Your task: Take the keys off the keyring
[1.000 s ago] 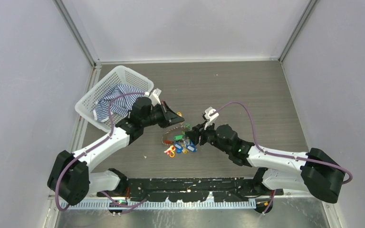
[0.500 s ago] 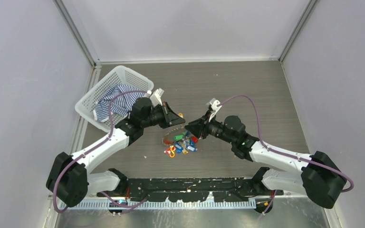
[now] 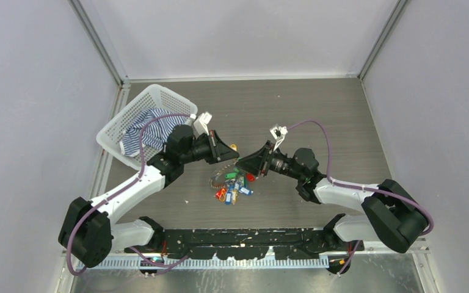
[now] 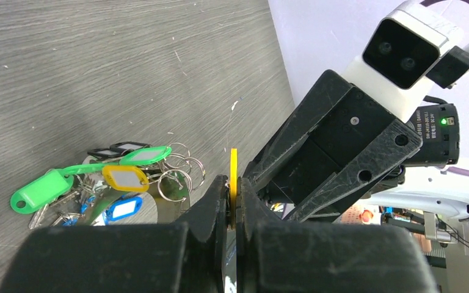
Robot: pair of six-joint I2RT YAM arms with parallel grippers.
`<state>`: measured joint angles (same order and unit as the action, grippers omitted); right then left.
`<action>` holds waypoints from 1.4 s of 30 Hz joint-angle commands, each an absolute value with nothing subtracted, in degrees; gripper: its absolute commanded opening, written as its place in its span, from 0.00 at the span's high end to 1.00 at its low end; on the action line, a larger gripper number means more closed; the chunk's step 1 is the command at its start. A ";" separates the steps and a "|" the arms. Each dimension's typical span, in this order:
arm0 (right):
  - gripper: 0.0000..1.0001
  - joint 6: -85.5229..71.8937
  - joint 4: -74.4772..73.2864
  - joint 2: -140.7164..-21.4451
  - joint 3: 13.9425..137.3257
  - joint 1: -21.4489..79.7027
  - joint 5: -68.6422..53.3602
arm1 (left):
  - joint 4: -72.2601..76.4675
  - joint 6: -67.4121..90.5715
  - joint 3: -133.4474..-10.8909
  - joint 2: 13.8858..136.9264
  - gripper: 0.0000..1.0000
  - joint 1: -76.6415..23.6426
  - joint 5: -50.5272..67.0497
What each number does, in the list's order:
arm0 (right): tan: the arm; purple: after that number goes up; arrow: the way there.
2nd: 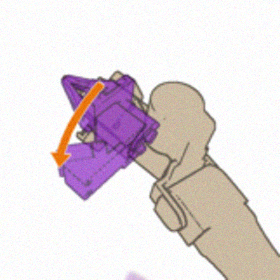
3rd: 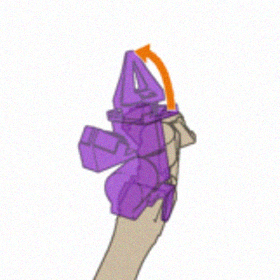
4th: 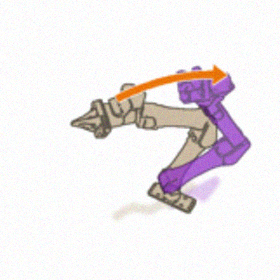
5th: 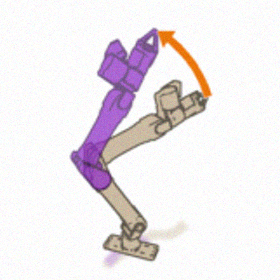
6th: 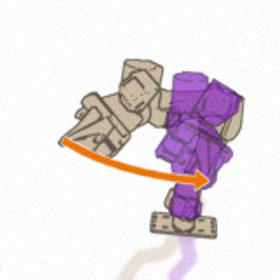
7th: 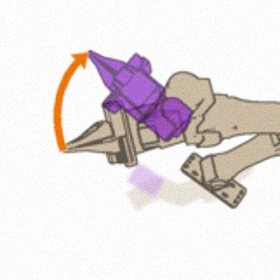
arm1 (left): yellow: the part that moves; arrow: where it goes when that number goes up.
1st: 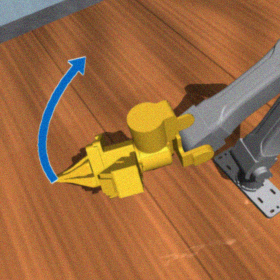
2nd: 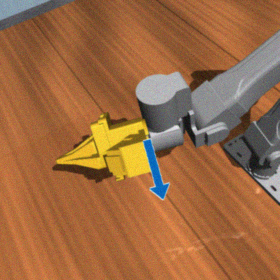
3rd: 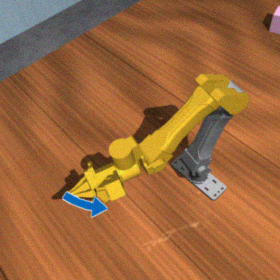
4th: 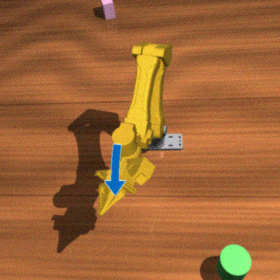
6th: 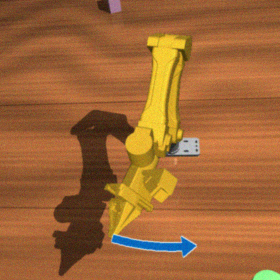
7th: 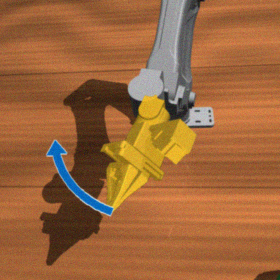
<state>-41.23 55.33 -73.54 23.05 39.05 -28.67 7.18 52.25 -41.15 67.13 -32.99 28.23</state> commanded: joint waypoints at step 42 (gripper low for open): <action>0.59 -4.77 45.10 -56.77 18.32 59.33 15.63 | 29.00 54.58 -40.61 67.59 1.00 -34.10 36.88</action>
<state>-10.66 40.71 -56.88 16.45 58.50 7.20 22.57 54.83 -38.65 68.07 -33.80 35.24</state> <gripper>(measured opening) 0.403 0.037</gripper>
